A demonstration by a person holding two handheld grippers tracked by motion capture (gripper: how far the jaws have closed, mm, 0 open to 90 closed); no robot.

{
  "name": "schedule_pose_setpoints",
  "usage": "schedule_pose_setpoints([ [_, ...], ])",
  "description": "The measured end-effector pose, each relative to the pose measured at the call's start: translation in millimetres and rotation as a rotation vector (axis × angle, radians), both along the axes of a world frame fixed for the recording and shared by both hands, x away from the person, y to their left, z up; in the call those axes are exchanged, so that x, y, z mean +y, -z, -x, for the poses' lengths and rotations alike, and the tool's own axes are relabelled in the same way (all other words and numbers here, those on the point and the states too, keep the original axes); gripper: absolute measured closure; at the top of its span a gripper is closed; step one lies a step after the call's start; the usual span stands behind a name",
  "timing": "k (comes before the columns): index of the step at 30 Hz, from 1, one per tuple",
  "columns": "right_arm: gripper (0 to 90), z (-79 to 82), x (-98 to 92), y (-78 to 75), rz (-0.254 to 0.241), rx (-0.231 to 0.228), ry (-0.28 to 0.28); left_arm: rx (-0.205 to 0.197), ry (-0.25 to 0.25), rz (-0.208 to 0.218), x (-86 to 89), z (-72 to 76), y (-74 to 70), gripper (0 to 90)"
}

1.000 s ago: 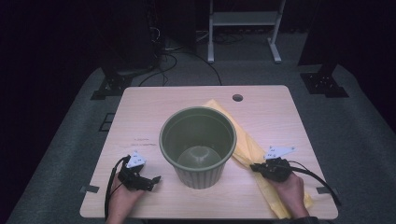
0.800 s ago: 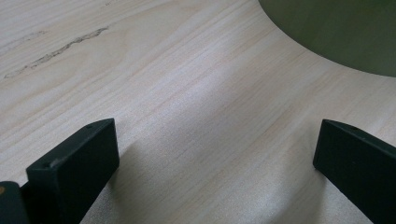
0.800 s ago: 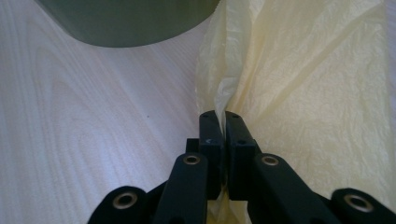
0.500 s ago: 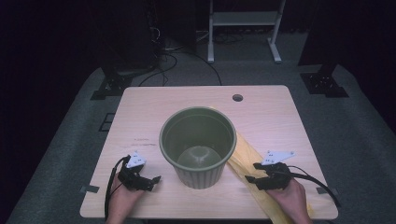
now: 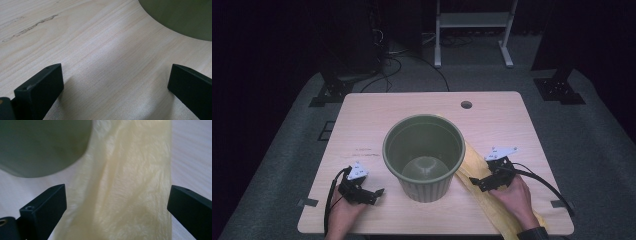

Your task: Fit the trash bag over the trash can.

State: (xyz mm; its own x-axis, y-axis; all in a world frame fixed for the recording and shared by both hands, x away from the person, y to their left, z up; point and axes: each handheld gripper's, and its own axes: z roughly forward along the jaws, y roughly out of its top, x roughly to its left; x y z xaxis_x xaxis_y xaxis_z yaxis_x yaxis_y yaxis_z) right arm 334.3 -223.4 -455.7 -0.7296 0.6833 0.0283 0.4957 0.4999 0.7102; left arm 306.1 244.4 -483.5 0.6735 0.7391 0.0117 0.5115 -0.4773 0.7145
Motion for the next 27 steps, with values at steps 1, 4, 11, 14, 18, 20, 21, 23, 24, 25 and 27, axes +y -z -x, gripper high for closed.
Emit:
schedule_pose_setpoints([
  [1,0.0,-5.7,-2.0,9.2,0.009,0.019,0.026,0.0,0.0,0.0,0.0,0.0,0.0,0.0],
  [4,0.0,-9.1,-4.9,15.4,0.007,0.044,0.041,0.0,0.0,0.0,0.0,0.0,0.0,0.0],
  [11,0.0,-10.8,-7.4,23.3,-0.065,0.106,0.015,0.0,0.001,0.0,0.0,0.0,0.0,0.0],
  [14,0.0,-9.2,-3.7,22.3,-0.076,0.111,0.0,0.0,0.001,0.0,0.0,0.0,0.0,0.0],
  [18,0.0,-7.4,7.1,21.7,-0.069,0.109,-0.024,0.0,0.002,0.0,-0.1,0.1,0.0,0.0],
  [20,0.0,-5.8,18.3,22.0,-0.049,0.103,-0.042,0.0,0.002,0.0,0.0,0.0,0.0,0.0],
  [21,0.0,-5.5,21.8,22.2,-0.049,0.103,-0.052,0.0,0.002,0.0,0.0,0.0,0.0,0.0],
  [23,0.0,-5.2,24.9,22.2,-0.047,0.102,-0.057,0.0,0.002,0.0,-0.1,0.0,0.0,0.0],
  [24,0.0,-5.1,27.8,22.2,-0.047,0.102,-0.062,0.0,0.003,0.0,0.0,0.0,0.0,0.0],
  [25,0.0,-4.8,30.0,22.1,-0.047,0.101,-0.063,0.0,0.003,0.0,0.0,0.0,0.0,0.0],
  [27,0.0,-4.0,34.5,22.3,-0.064,0.098,-0.074,0.0,0.004,0.0,0.0,0.0,0.0,0.0],
])
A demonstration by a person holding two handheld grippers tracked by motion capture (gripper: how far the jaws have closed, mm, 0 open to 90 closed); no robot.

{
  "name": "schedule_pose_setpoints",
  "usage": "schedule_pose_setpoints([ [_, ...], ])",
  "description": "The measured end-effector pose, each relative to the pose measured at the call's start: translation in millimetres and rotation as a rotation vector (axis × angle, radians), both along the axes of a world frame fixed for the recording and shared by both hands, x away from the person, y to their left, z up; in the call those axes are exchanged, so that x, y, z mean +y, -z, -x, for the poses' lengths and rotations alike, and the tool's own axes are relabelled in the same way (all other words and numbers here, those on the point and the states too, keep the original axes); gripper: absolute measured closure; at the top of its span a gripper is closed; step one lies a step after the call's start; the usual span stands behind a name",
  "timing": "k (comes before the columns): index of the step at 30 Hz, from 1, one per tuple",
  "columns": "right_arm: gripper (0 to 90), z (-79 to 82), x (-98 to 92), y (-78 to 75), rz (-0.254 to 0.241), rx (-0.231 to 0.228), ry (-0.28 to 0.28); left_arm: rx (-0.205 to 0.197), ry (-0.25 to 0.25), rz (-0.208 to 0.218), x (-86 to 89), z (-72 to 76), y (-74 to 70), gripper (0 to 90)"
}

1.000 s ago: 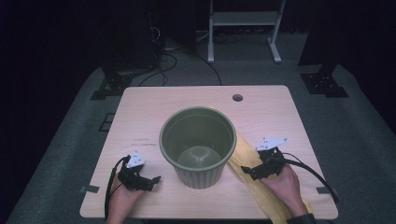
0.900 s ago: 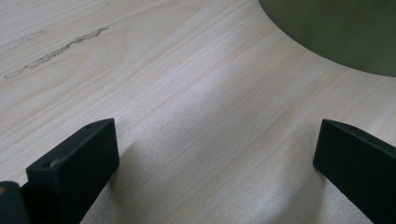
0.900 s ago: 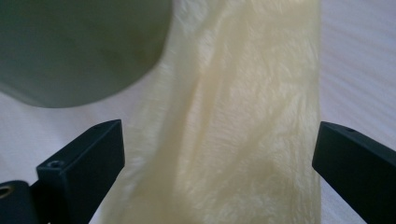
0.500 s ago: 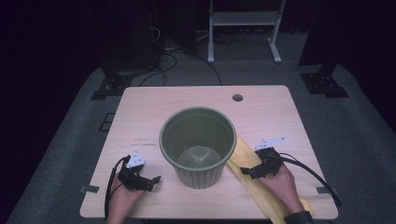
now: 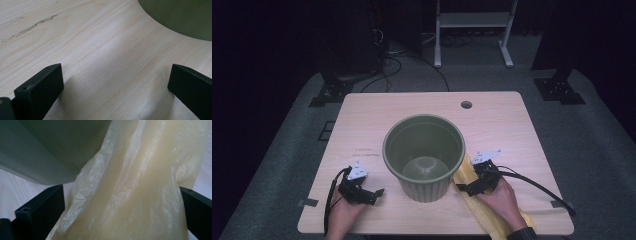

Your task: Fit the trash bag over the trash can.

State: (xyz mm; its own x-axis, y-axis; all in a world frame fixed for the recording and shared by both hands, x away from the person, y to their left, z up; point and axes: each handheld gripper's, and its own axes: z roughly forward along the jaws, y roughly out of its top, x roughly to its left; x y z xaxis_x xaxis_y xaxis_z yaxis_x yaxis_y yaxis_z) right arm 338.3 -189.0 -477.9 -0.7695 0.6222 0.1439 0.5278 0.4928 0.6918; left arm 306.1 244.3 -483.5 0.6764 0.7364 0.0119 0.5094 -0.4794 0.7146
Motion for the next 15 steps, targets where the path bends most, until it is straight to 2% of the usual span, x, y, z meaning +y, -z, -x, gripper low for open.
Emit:
schedule_pose_setpoints([
  [2,0.0,0.3,1.3,1.9,0.002,0.0,0.004,0.0,0.001,0.0,0.0,0.0,0.0,0.0],
  [7,0.0,4.2,4.2,4.5,0.041,-0.045,0.015,0.0,0.001,0.0,0.0,0.0,0.0,0.0],
  [8,5.6,7.3,5.1,4.9,0.074,-0.082,0.02,0.0,0.001,0.0,0.0,0.0,0.0,0.0],
  [9,5.6,7.3,5.1,4.9,0.074,-0.082,0.02,0.0,0.001,-0.001,0.0,0.1,0.0,0.0],
  [10,6.5,8.7,5.4,4.9,0.095,-0.1,0.018,0.0,0.001,-0.001,0.0,0.1,0.0,0.0],
  [11,7.7,9.0,4.9,4.8,0.094,-0.101,0.023,0.0,0.001,-0.001,0.0,0.1,0.0,0.0],
  [15,22.3,10.0,1.8,0.3,0.104,-0.093,0.023,0.0,0.001,-0.001,0.0,0.1,0.0,0.0],
])
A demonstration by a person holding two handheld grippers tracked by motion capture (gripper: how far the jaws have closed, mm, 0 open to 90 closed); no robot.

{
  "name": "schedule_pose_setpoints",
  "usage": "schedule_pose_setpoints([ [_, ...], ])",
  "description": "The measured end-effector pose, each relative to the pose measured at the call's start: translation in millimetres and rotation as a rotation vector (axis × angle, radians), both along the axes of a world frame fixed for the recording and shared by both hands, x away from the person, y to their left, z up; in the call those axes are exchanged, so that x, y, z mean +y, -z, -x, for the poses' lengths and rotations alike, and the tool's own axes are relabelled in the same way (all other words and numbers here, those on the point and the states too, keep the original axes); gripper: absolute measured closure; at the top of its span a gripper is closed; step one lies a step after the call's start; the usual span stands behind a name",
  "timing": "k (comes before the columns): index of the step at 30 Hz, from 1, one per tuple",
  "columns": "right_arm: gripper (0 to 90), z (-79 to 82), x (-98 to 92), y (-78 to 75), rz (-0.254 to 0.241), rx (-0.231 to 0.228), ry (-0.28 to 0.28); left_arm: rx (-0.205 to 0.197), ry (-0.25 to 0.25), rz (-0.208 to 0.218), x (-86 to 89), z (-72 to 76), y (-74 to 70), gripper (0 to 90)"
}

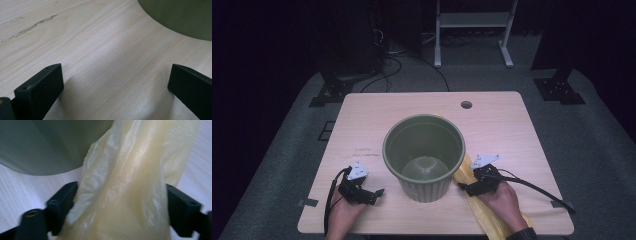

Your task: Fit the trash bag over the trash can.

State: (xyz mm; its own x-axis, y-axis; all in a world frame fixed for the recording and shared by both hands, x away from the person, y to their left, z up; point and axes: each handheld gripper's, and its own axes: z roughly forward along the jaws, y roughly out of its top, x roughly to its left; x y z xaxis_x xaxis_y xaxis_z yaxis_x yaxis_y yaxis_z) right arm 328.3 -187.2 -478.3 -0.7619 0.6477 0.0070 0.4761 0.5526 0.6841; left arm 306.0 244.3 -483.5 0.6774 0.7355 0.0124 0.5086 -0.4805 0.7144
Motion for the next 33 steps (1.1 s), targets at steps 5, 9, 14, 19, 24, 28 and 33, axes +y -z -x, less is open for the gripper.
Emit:
schedule_pose_setpoints([
  [5,54.2,2.6,-4.2,-6.0,0.01,0.01,-0.029,0.0,0.0,0.0,0.0,0.0,0.0,0.0],
  [9,82.1,3.4,-6.2,-7.9,0.015,0.017,-0.058,0.0,-0.005,0.0,-0.5,0.1,0.0,0.0],
  [14,85.9,4.5,-7.2,-9.2,0.029,0.013,-0.08,0.001,-0.005,-0.001,-0.5,0.1,-0.1,0.0],
  [19,85.5,7.3,-10.8,-17.5,0.023,0.014,-0.115,0.001,-0.006,0.0,-0.5,0.1,-0.1,0.0],
  [24,86.0,12.1,-19.7,-35.4,0.0,0.004,-0.148,0.001,-0.005,0.0,-0.5,0.1,0.0,0.0],
  [28,86.3,19.9,-18.0,-56.7,0.006,-0.016,-0.203,0.001,-0.005,0.0,-0.5,0.1,-0.1,0.0],
  [33,86.2,25.1,-19.1,-74.3,-0.009,-0.035,-0.251,0.001,-0.005,0.0,-0.5,0.1,0.0,0.0],
])
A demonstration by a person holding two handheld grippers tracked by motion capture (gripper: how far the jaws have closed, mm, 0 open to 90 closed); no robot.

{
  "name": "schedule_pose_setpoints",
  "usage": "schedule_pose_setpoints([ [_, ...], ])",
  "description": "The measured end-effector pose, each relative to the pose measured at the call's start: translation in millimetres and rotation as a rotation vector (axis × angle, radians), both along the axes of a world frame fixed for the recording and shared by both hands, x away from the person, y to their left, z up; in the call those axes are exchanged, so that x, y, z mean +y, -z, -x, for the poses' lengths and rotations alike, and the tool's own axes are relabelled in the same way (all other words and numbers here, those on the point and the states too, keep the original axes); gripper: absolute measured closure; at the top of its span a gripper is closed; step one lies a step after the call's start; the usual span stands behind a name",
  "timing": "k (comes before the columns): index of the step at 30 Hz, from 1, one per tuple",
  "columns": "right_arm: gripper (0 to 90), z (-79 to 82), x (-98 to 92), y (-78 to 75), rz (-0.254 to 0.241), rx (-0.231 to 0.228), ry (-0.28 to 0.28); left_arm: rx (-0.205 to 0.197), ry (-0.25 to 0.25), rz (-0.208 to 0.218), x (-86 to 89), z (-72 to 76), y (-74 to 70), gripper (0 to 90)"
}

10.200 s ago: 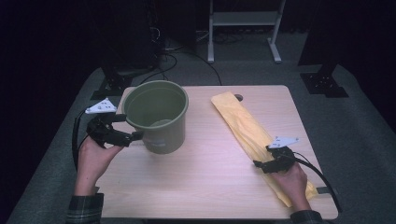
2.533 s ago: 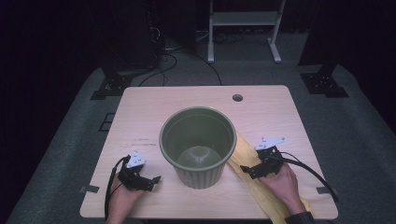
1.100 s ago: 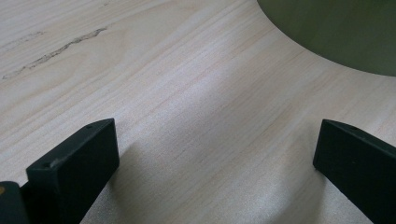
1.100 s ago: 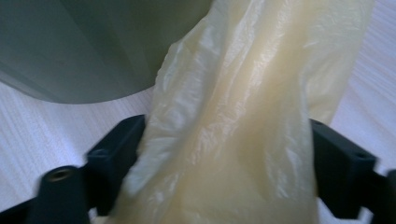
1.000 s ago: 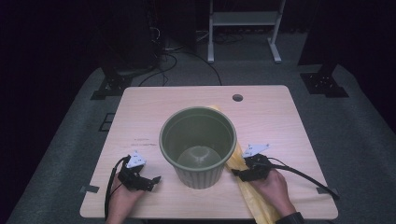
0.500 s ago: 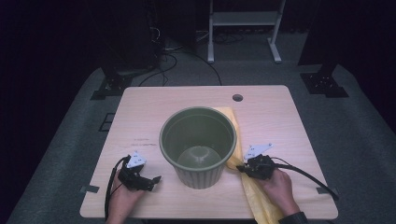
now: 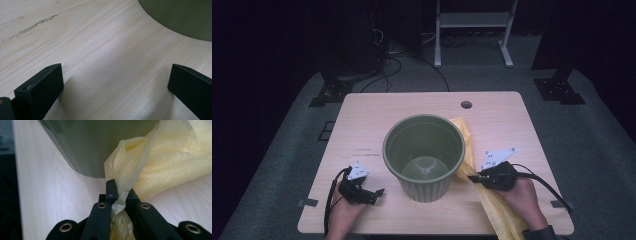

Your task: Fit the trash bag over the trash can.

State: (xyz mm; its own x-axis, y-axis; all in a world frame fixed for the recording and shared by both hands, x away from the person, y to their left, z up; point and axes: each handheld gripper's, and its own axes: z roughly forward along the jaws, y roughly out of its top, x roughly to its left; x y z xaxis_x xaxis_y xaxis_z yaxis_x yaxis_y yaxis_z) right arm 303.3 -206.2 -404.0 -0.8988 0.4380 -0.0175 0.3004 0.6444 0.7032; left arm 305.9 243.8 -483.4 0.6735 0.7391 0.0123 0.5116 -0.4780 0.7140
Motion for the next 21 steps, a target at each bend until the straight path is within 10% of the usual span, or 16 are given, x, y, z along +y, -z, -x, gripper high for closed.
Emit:
schedule_pose_setpoints([
  [21,85.8,20.1,-12.5,-86.6,-0.13,-0.044,-0.233,0.001,0.0,-0.001,0.1,0.0,0.0,0.0],
])
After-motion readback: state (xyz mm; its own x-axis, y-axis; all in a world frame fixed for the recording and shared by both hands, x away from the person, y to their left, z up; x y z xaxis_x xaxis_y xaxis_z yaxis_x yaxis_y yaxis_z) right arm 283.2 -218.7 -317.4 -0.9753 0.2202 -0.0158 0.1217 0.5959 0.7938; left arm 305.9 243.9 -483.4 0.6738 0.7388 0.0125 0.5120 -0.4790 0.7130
